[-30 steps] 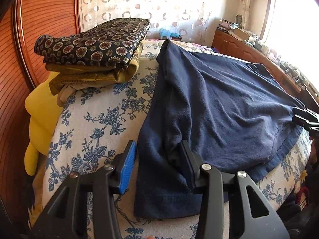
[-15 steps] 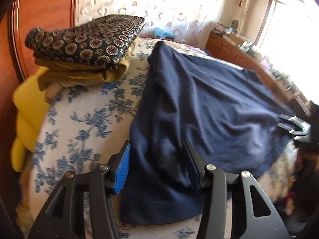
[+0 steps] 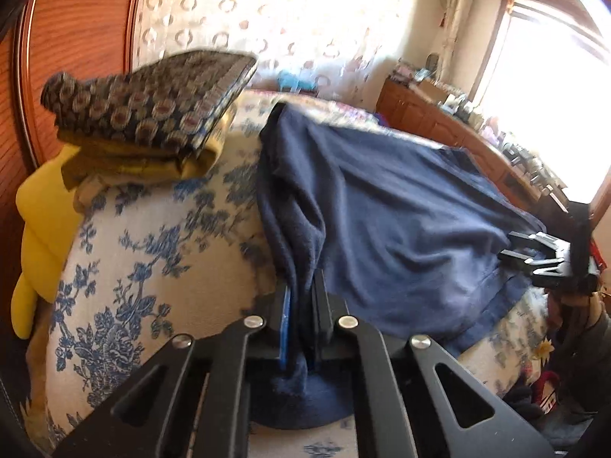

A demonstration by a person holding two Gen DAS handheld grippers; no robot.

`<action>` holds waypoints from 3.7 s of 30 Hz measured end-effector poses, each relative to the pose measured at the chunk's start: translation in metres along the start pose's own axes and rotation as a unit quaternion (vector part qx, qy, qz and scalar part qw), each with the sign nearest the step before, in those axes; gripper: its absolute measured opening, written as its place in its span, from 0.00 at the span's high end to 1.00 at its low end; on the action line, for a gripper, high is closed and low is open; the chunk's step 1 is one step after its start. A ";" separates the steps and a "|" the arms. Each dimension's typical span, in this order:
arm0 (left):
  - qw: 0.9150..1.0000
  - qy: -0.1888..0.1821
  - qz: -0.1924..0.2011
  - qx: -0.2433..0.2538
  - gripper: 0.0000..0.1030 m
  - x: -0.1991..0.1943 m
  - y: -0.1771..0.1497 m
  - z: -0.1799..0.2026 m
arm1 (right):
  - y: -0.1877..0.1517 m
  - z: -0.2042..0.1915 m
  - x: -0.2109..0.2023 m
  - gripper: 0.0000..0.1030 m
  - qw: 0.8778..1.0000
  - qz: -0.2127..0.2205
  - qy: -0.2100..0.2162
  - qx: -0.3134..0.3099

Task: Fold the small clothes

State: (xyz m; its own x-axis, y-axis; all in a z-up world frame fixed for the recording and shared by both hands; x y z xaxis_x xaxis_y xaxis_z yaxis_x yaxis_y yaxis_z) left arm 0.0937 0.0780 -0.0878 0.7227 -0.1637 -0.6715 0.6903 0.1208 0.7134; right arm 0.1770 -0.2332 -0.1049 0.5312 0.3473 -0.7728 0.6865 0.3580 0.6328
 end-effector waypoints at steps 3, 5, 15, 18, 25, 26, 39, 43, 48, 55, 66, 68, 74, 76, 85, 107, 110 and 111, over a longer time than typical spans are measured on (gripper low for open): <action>1.000 -0.008 0.010 0.007 0.95 -0.007 0.006 0.010 | 0.000 0.000 0.000 0.20 1.000 -0.002 -0.004 0.001; 1.000 -0.013 0.014 0.014 0.95 -0.010 0.009 0.017 | 0.000 0.001 0.001 0.17 1.000 -0.004 -0.008 0.005; 0.998 -0.024 0.036 0.037 0.96 -0.015 0.022 0.045 | -0.001 0.004 0.000 0.12 1.000 -0.007 -0.020 0.015; 0.997 -0.028 0.043 0.049 0.96 -0.018 0.028 0.058 | 0.001 0.005 0.002 0.12 1.000 -0.012 -0.021 0.015; 0.996 -0.047 0.050 0.065 0.96 -0.017 0.038 0.084 | 0.001 0.007 0.001 0.12 1.000 -0.017 -0.014 0.009; 0.995 -0.049 0.051 0.068 0.96 -0.017 0.041 0.088 | 0.001 0.007 0.000 0.12 1.000 -0.017 -0.014 0.009; 0.981 -0.124 0.077 0.130 0.96 -0.013 0.103 0.191 | -0.017 0.063 -0.074 0.41 0.998 0.044 -0.027 0.039; 0.974 -0.144 0.075 0.160 0.96 -0.005 0.120 0.233 | -0.027 0.087 -0.098 0.41 0.996 0.063 -0.039 0.056; 0.962 -0.170 0.071 0.202 0.97 0.003 0.138 0.295 | -0.038 0.109 -0.124 0.41 0.992 0.081 -0.050 0.077; 0.951 -0.184 0.032 0.245 0.88 0.028 0.145 0.353 | -0.049 0.126 -0.141 0.41 0.989 0.092 -0.056 0.099; 0.955 -0.157 0.015 0.251 0.63 0.048 0.129 0.321 | -0.040 0.138 -0.132 0.41 0.989 0.092 -0.043 0.110; 0.957 -0.146 0.011 0.249 0.62 0.053 0.126 0.305 | -0.035 0.134 -0.126 0.41 0.990 0.090 -0.038 0.104; 0.965 -0.116 -0.014 0.237 0.61 0.075 0.113 0.249 | -0.011 0.117 -0.102 0.41 0.994 0.075 -0.023 0.073; 0.968 -0.103 -0.018 0.229 0.61 0.081 0.110 0.231 | 0.003 0.110 -0.091 0.41 0.996 0.067 -0.017 0.060; 0.975 -0.075 -0.021 0.206 0.60 0.101 0.116 0.173 | 0.062 0.073 -0.035 0.41 0.999 0.039 0.020 0.004; 0.973 -0.059 -0.080 0.206 0.59 0.160 0.103 0.138 | 0.095 0.025 0.050 0.38 0.995 -0.039 0.025 -0.085; 0.972 -0.057 -0.080 0.212 0.57 0.160 0.103 0.139 | 0.094 0.025 0.052 0.38 0.994 -0.043 0.022 -0.094; 0.972 -0.056 -0.080 0.215 0.55 0.160 0.102 0.140 | 0.095 0.025 0.053 0.38 0.994 -0.043 0.023 -0.096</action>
State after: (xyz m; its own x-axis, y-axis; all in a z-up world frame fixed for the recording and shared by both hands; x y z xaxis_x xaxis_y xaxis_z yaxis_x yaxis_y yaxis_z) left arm 0.2746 -0.0733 -0.0943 0.5819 -0.2547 -0.7723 0.6976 -0.3318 0.6351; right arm 0.2826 -0.2028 -0.0867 0.4488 0.3450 -0.8244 0.6195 0.5448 0.5652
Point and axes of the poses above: each gripper's, at about its wrist camera, not at the fingertips, and x roughly the way its jaws point, z to its right, y to its top, the point moved 2 cm from there along x, roughly the way its jaws point, and after that the axes turned 6 degrees about y, right-handed, at the moved point
